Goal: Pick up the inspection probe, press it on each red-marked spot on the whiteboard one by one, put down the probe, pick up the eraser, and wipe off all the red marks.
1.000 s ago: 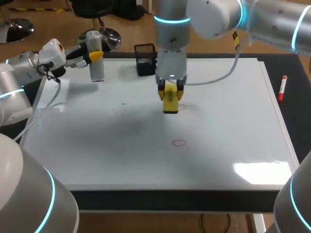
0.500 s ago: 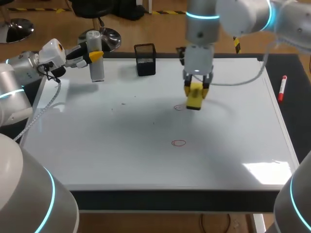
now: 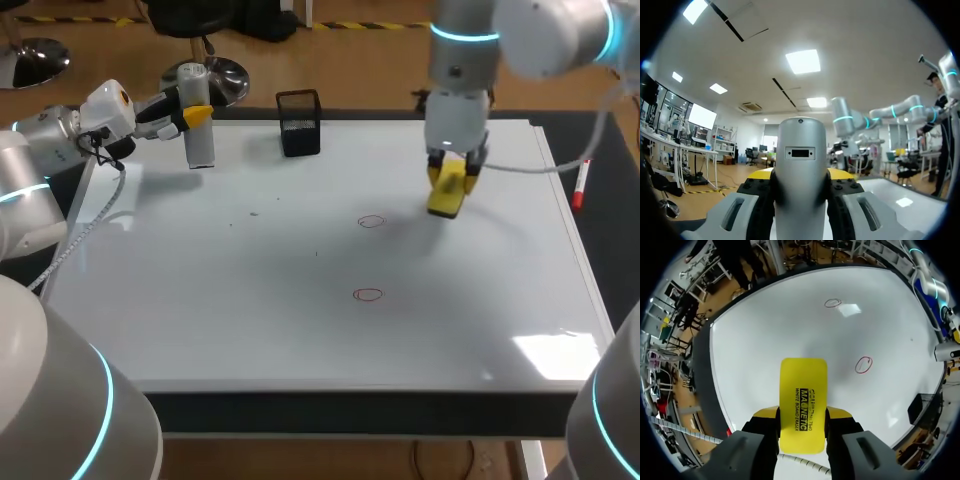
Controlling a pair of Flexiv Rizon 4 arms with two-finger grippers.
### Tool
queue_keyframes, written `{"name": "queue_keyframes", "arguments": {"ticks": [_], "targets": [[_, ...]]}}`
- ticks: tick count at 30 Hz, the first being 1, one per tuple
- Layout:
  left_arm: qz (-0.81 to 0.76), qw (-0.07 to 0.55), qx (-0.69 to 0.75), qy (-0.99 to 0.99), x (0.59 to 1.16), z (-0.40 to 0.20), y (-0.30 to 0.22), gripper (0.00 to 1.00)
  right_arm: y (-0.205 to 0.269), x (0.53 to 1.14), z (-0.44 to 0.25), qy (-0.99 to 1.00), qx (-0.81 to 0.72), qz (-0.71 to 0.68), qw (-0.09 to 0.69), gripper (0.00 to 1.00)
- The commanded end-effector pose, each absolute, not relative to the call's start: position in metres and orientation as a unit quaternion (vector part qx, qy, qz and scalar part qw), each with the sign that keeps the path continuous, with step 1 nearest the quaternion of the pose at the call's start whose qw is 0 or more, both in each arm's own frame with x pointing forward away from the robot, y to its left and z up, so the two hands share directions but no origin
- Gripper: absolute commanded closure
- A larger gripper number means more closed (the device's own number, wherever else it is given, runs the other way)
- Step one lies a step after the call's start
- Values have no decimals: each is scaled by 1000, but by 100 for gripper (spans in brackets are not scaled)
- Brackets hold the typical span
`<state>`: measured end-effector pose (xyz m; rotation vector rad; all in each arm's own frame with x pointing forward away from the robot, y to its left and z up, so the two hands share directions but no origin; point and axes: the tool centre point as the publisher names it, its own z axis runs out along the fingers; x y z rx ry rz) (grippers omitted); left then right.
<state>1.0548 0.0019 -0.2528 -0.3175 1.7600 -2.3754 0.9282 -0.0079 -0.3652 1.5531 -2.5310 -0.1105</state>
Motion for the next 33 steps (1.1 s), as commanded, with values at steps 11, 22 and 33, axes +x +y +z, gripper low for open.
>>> {"name": "queue_keyframes", "arguments": {"ticks": [11, 22, 33], "targets": [[-797, 84, -105, 589, 1056, -253, 2, 100, -71, 922, -359, -878, 476, -44, 39, 100], [-797, 84, -105, 589, 1056, -253, 2, 100, -100, 921, -358, -888, 454, -50, 44, 100], [-797, 84, -105, 589, 1056, -253, 2, 100, -103, 921, -358, -891, 451, -43, 39, 100]]}}
